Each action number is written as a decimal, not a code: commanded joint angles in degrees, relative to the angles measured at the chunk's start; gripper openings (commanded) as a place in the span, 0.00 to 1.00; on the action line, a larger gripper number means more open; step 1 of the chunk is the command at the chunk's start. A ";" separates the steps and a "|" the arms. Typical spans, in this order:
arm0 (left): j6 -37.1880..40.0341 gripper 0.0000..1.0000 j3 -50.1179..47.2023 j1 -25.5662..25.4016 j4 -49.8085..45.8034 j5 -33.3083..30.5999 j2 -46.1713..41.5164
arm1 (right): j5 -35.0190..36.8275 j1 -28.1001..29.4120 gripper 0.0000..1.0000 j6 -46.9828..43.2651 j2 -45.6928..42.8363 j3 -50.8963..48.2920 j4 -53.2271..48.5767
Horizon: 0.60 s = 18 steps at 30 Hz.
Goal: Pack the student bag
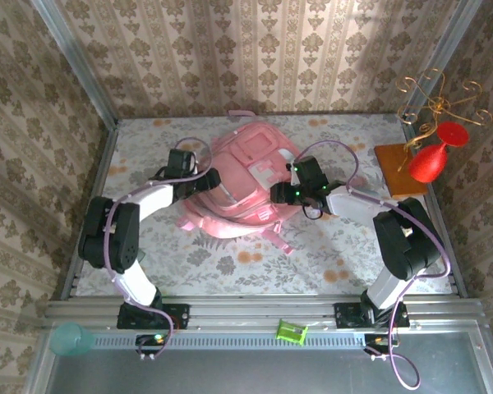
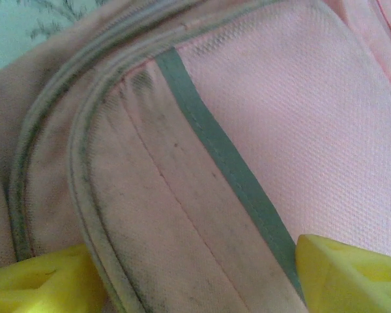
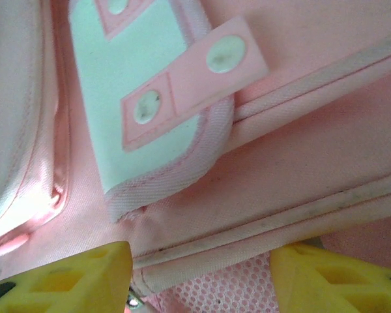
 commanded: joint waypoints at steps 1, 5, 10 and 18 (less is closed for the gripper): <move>3.01 0.76 4.84 1.44 -1.24 1.98 3.42 | -5.17 0.95 0.58 0.45 -1.73 -0.17 1.38; 4.77 0.77 10.83 2.90 -4.34 1.71 5.05 | -5.31 1.75 0.58 -3.24 -2.88 1.32 -1.47; 5.99 0.80 10.76 3.32 -6.14 -5.37 -1.05 | 4.44 1.20 0.61 -9.33 -6.28 3.10 -6.71; 1.08 0.81 -4.76 -2.99 -5.81 -10.27 -18.44 | 12.26 -2.46 0.69 -9.25 -0.06 10.98 -8.68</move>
